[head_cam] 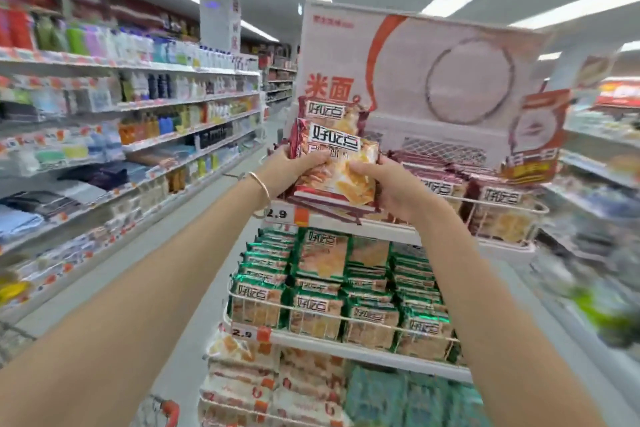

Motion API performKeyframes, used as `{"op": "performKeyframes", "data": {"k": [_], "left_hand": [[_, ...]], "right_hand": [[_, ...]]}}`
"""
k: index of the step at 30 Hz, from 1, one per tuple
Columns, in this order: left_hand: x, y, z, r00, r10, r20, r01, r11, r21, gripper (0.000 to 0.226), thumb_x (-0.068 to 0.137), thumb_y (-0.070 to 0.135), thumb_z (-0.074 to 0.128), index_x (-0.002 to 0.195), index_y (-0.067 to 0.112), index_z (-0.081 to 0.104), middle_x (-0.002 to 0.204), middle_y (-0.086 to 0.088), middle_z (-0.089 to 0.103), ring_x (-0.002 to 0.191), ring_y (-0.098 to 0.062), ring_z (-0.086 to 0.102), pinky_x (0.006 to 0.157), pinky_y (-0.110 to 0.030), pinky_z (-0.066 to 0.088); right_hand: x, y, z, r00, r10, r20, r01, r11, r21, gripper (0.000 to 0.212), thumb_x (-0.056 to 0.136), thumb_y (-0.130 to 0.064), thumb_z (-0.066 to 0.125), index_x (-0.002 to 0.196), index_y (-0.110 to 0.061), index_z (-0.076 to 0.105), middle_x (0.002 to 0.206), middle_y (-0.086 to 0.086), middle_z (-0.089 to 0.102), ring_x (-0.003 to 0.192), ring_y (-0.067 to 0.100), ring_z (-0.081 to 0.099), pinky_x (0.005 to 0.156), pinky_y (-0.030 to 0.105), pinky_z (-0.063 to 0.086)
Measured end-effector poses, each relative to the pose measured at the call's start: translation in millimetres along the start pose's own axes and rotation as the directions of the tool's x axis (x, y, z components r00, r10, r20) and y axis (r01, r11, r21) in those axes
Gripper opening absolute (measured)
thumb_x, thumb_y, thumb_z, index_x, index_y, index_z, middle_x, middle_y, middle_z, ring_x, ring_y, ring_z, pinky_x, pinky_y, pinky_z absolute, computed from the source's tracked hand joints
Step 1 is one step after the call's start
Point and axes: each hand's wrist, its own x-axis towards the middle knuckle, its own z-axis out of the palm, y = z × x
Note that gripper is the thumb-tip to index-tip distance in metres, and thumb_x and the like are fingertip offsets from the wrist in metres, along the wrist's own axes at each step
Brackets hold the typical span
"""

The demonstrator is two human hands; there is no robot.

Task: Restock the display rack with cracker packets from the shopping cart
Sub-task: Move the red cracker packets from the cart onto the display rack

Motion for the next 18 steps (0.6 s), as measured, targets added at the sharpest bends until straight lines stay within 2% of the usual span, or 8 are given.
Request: {"op": "performKeyframes", "data": {"k": [2,3,5,7,11,14,16,18], "left_hand": [[23.4,24.2,30.4,0.998,0.060,0.011,-0.061,0.997,0.044,0.062,0.085,0.059,0.069,0.110,0.003,0.061,0.085,-0.007,0.075,0.066,-0.007,0.071,0.067,-0.025,0.057],[36.7,35.0,44.5,0.995,0.097,0.010,-0.098,0.994,0.048,0.056,0.085,0.056,0.070,0.109,0.006,0.064,0.094,-0.010,0.074,0.067,-0.006,0.071,0.070,-0.027,0.055],[60.4,58.8,70.8,0.986,0.165,-0.011,-0.164,0.983,0.086,0.045,0.083,0.052,0.074,0.104,0.012,0.067,0.088,-0.002,0.075,0.069,-0.005,0.068,0.071,-0.024,0.051],[87.8,79.5,94.0,0.977,0.212,-0.017,-0.207,0.968,0.143,0.051,0.078,0.056,0.077,0.101,0.011,0.070,0.086,-0.001,0.076,0.072,-0.011,0.068,0.071,-0.024,0.051],[141.6,109.4,121.5,0.977,0.202,0.068,-0.213,0.936,0.280,0.031,0.078,0.053,0.078,0.094,0.031,0.063,0.086,0.015,0.066,0.078,-0.002,0.061,0.063,-0.013,0.046],[179.4,117.1,129.1,0.967,0.230,0.110,-0.253,0.919,0.303,0.060,0.072,0.039,0.088,0.122,0.023,0.058,0.102,0.014,0.068,0.092,-0.001,0.064,0.089,-0.024,0.052],[204.4,117.4,129.1,0.970,0.213,0.121,-0.243,0.901,0.360,0.097,0.062,0.043,0.093,0.142,0.018,0.045,0.117,0.010,0.067,0.104,-0.006,0.064,0.107,-0.033,0.046],[223.9,118.9,128.9,0.978,0.179,0.111,-0.210,0.872,0.443,0.111,0.057,0.044,0.095,0.148,0.014,0.040,0.116,0.008,0.067,0.103,-0.009,0.063,0.106,-0.030,0.046]], "right_hand": [[-2.6,-11.9,-41.2,0.998,-0.050,-0.039,0.052,0.998,0.036,0.021,0.091,-0.013,0.067,0.111,-0.014,0.062,0.101,0.005,0.077,0.094,0.024,0.072,0.092,0.044,0.056],[-1.5,-17.7,-59.7,0.995,-0.075,-0.059,0.078,0.995,0.057,0.022,0.091,-0.011,0.066,0.112,-0.014,0.061,0.101,0.005,0.077,0.093,0.024,0.073,0.088,0.042,0.058],[7.3,-25.2,-97.1,0.985,-0.138,-0.101,0.145,0.987,0.071,0.027,0.091,-0.007,0.064,0.117,-0.011,0.060,0.099,0.004,0.077,0.088,0.021,0.075,0.076,0.034,0.060],[21.6,-29.9,-132.8,0.972,-0.192,-0.134,0.203,0.977,0.070,0.036,0.089,-0.004,0.065,0.124,-0.008,0.057,0.098,0.004,0.077,0.087,0.019,0.074,0.070,0.030,0.059],[54.9,-32.3,-194.1,0.949,-0.264,-0.174,0.272,0.962,0.020,0.048,0.086,-0.004,0.071,0.131,-0.009,0.052,0.112,0.010,0.073,0.095,0.024,0.073,0.079,0.037,0.059],[87.5,-27.6,-222.5,0.944,-0.274,-0.185,0.267,0.962,-0.059,0.064,0.076,-0.014,0.082,0.131,-0.012,0.050,0.116,0.009,0.072,0.101,0.025,0.072,0.087,0.042,0.058],[110.6,-24.2,-225.9,0.945,-0.251,-0.211,0.231,0.966,-0.112,0.077,0.072,-0.021,0.085,0.136,-0.011,0.045,0.122,0.010,0.069,0.103,0.024,0.071,0.087,0.041,0.059],[136.2,-20.0,-226.1,0.935,-0.248,-0.256,0.206,0.962,-0.178,0.090,0.071,-0.024,0.087,0.144,-0.011,0.036,0.135,0.010,0.060,0.113,0.024,0.065,0.094,0.043,0.056]]}}
